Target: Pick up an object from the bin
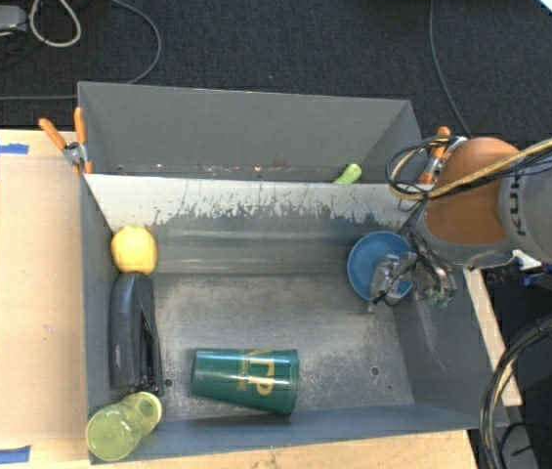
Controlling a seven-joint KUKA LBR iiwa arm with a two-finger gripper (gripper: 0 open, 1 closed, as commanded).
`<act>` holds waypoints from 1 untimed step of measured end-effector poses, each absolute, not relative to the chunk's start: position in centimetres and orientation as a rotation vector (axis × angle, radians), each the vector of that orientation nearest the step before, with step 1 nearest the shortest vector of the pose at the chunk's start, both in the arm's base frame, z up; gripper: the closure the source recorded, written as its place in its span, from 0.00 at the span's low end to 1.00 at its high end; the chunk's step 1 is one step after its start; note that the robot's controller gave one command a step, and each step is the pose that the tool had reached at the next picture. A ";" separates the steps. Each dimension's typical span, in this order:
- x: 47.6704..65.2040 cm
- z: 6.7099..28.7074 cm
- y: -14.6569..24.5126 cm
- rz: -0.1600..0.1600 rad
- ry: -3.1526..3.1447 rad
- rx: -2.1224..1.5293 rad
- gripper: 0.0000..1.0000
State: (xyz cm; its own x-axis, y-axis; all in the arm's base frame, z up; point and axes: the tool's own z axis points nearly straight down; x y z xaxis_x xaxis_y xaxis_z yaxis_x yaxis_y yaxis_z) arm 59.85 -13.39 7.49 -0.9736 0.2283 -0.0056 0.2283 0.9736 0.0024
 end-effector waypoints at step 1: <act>59.8 7.5 -13.4 0.003 3.116 0.358 1.00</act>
Offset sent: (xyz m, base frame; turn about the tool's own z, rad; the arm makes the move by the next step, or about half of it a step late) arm 0.0118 -0.0245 -0.0043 0.0003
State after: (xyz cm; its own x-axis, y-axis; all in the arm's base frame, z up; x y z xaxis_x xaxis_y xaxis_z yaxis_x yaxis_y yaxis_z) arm 59.82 -13.35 7.46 -0.9739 0.2269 -0.0046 0.2269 0.9739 0.0025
